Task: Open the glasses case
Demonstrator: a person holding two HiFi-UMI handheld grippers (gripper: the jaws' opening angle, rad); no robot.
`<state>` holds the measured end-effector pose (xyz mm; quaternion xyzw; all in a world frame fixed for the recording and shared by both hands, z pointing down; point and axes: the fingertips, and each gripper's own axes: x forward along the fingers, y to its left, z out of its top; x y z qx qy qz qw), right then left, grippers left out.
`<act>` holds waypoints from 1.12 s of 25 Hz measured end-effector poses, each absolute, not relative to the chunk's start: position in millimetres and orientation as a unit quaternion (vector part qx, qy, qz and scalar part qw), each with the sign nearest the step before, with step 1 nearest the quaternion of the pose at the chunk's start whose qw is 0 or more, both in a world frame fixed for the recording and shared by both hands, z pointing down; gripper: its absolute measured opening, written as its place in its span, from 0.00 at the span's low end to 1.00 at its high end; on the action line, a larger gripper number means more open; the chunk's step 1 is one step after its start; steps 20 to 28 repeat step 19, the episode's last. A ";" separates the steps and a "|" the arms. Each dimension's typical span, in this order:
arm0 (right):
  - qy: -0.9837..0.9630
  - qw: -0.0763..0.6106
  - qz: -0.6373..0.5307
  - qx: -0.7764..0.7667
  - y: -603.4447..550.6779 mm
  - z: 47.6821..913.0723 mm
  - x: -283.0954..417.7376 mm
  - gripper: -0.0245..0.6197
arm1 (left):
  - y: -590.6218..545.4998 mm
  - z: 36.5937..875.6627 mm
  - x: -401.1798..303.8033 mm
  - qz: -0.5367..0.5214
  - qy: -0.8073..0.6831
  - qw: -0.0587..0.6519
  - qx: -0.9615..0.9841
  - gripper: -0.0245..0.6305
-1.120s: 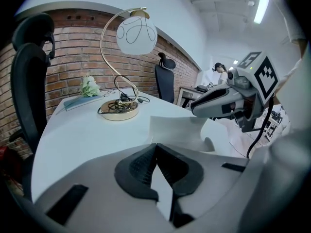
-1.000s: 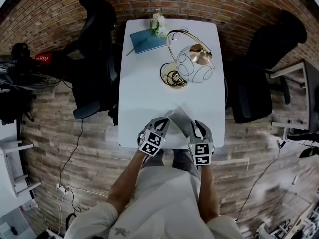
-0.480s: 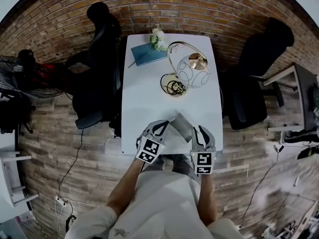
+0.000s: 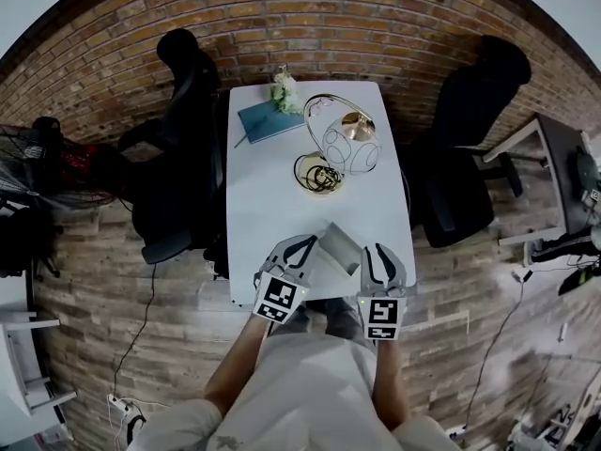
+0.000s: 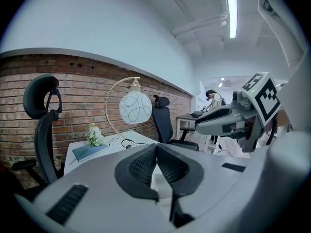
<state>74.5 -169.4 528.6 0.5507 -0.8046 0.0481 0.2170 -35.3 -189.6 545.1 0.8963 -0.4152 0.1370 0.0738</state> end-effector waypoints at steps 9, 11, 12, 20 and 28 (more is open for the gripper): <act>-0.811 0.198 0.045 0.548 -180.0 509.9 80.4 0.15 | -201.6 524.8 -26.1 0.120 -0.424 0.063 0.896 0.05; -0.816 0.192 0.044 0.544 -186.0 507.8 82.7 0.15 | -206.7 520.9 -23.1 0.118 -0.429 0.060 0.893 0.05; -0.818 0.189 0.044 0.541 -189.9 507.9 84.3 0.15 | -209.9 519.9 -21.5 0.119 -0.433 0.059 0.892 0.05; -0.830 0.178 0.048 0.526 -224.6 509.9 105.8 0.15 | -240.6 521.3 1.8 0.132 -0.450 0.055 0.881 0.05; -0.830 0.178 0.048 0.526 -224.6 509.9 105.8 0.15 | -240.6 521.3 1.8 0.132 -0.450 0.055 0.881 0.05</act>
